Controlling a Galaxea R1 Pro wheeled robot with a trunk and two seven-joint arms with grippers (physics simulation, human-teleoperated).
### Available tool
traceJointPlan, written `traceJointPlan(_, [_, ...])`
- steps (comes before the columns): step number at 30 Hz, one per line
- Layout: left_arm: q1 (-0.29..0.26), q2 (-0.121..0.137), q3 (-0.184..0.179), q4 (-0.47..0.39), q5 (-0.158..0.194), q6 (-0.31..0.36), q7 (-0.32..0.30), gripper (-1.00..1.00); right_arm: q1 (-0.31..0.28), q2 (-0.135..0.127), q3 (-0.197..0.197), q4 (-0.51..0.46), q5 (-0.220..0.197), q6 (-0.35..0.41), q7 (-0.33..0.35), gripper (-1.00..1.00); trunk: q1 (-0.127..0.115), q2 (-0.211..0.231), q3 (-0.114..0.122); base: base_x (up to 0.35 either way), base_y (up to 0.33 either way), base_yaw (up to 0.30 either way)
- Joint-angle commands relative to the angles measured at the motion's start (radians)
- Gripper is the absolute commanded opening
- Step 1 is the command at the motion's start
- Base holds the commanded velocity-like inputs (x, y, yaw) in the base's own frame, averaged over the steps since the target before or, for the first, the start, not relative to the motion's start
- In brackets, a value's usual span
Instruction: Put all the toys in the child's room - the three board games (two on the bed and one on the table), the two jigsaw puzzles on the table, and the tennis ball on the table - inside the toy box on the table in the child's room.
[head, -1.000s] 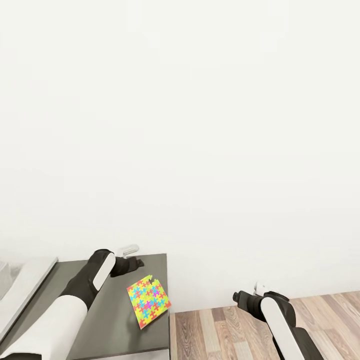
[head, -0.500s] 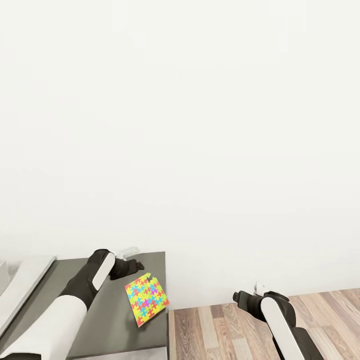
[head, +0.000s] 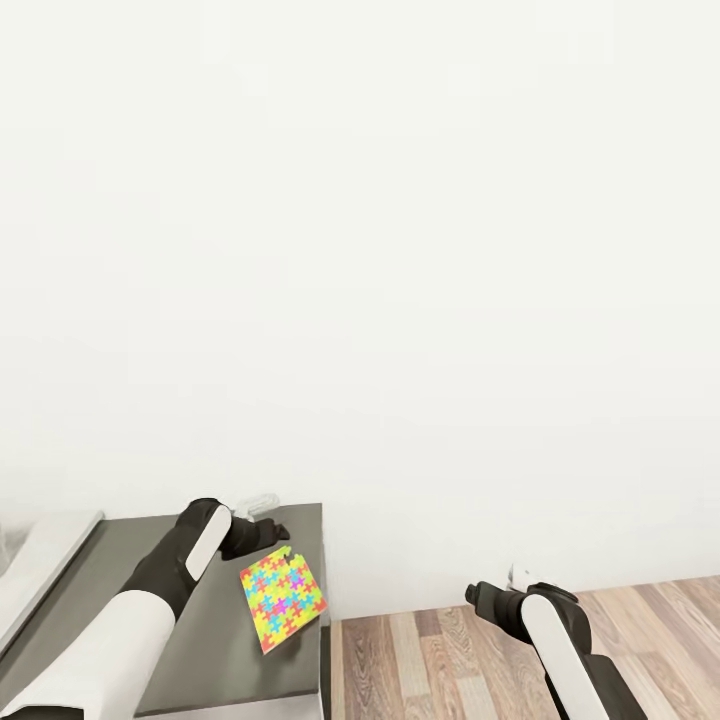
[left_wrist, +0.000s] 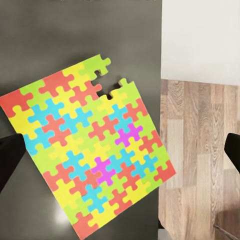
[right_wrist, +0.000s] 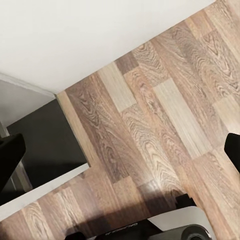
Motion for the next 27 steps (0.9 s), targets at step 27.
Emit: traceJointPlan(27, [-0.001,0.001,-0.005,-0.001,0.008,-0.001,0.012,1.00,-0.001,-0.001,0.002,0.001,-0.009,0.002,-0.010,1.00,0.001,-0.002,-0.003,0.061,0.034,0.147])
